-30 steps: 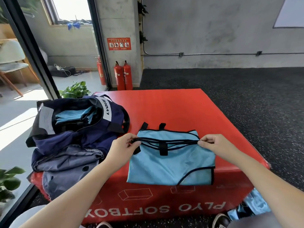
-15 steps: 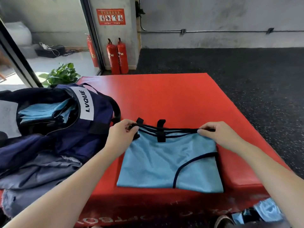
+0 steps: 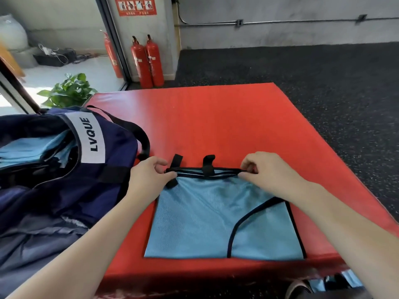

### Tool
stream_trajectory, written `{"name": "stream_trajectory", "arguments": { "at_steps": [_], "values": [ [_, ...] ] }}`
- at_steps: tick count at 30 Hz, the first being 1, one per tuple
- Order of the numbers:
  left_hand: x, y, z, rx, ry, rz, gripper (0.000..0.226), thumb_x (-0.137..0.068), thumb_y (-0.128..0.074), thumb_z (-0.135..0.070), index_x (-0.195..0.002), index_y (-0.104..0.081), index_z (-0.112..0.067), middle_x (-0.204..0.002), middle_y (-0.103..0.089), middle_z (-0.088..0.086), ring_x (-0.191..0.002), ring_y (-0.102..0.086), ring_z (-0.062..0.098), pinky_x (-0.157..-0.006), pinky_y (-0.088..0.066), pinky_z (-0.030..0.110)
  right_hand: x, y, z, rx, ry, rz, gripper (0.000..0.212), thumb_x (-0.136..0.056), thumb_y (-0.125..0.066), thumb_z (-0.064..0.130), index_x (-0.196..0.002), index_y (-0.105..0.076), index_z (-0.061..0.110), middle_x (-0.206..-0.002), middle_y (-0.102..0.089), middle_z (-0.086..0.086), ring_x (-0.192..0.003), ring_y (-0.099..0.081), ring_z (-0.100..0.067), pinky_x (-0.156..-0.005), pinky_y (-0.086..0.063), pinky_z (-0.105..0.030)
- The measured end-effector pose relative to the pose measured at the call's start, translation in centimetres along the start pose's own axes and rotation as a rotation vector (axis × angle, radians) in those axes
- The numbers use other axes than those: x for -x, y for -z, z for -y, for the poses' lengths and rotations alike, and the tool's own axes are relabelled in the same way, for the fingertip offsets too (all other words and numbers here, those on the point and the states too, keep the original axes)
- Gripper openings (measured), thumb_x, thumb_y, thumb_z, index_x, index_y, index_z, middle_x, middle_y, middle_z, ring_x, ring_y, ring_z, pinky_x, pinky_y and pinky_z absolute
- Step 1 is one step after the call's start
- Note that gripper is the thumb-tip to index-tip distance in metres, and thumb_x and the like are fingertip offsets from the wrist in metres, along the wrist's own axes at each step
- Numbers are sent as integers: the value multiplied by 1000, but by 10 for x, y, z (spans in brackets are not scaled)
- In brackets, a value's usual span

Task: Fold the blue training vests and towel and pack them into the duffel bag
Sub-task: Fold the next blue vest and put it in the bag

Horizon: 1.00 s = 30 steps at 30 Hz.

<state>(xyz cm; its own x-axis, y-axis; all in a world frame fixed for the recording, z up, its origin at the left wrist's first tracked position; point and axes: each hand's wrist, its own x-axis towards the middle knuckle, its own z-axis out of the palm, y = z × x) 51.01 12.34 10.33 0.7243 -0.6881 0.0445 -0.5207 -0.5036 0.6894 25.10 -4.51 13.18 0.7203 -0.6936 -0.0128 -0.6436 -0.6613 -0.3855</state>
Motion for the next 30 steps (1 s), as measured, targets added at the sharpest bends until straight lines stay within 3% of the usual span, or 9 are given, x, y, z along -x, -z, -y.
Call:
{"name": "stream_trajectory", "arguments": {
  "at_steps": [3, 5, 9, 12, 15, 17, 20, 23, 30],
  "values": [
    [4, -4, -1, -30, -36, -30, 30, -79, -80, -35, -105, -67, -25, -81, -65, -6, -76, -60, 6, -63, -40, 17, 4, -13, 35, -100, 73, 220, 18, -91, -68, 47, -90, -72, 29, -82, -67, 15, -75, -62, 0, -69, -51, -25],
    [7, -4, -3, -43, -54, -66, 32, -83, -77, -35, -111, -66, -25, -93, -64, -7, -82, -58, 6, -66, -38, 18, 4, -26, 49, -129, 118, 266, 22, -92, -67, 47, -95, -73, 27, -85, -68, 15, -77, -61, 1, -70, -49, -23],
    [14, -3, -11, 108, -73, -140, 31, -89, -70, -34, -118, -65, -26, -112, -64, -11, -93, -63, 4, -84, -46, 25, -2, -39, 56, -162, 154, 201, 39, -95, -64, 45, -130, -62, 28, -105, -65, 14, -81, -55, 3, -77, -44, -22],
    [19, -2, -19, 326, -41, -120, 24, -94, -64, -37, -116, -63, -30, -107, -70, -12, -87, -70, 1, -83, -53, 26, -7, -37, 60, -178, 172, 107, 53, -97, -61, 41, -147, -47, 27, -127, -58, 10, -87, -48, 2, -85, -37, -18],
    [19, -4, -26, 333, -72, -58, 27, -92, -65, -44, -117, -63, -32, -104, -71, -13, -87, -67, -1, -77, -53, 17, -10, -37, 60, -133, 205, 49, 53, -98, -59, 40, -148, -45, 27, -142, -52, 10, -116, -48, -7, -101, -37, -23],
    [20, -5, -26, 282, -121, 38, 42, -87, -74, -44, -124, -60, -33, -111, -66, -16, -89, -64, -7, -72, -47, 8, -13, -39, 58, -63, 214, 54, 51, -98, -59, 41, -146, -48, 27, -146, -50, 10, -128, -45, -13, -110, -36, -31],
    [16, -4, -17, 23, -310, 155, 67, -79, -82, -33, -138, -52, -35, -126, -53, -19, -111, -55, -4, -92, -44, 15, -16, -42, 52, -4, 202, 81, 46, -98, -58, 42, -141, -53, 29, -145, -51, 11, -131, -45, -17, -111, -36, -39],
    [8, 2, -10, -38, -368, 175, 69, -80, -77, -14, -141, -52, -32, -127, -53, -14, -113, -55, 0, -103, -48, 27, -20, -42, 46, -1, 179, 93, 40, -100, -56, 38, -140, -55, 30, -145, -53, 11, -132, -47, -16, -111, -37, -41],
    [-11, 20, -19, 126, -290, 164, 67, -74, -86, -15, -133, -59, -33, -118, -64, -12, -96, -65, -3, -79, -46, 4, -25, -41, 46, -67, 129, 55, 29, -100, -58, 35, -128, -64, 29, -128, -64, 9, -117, -57, -14, -99, -47, -39]
  ]
}}
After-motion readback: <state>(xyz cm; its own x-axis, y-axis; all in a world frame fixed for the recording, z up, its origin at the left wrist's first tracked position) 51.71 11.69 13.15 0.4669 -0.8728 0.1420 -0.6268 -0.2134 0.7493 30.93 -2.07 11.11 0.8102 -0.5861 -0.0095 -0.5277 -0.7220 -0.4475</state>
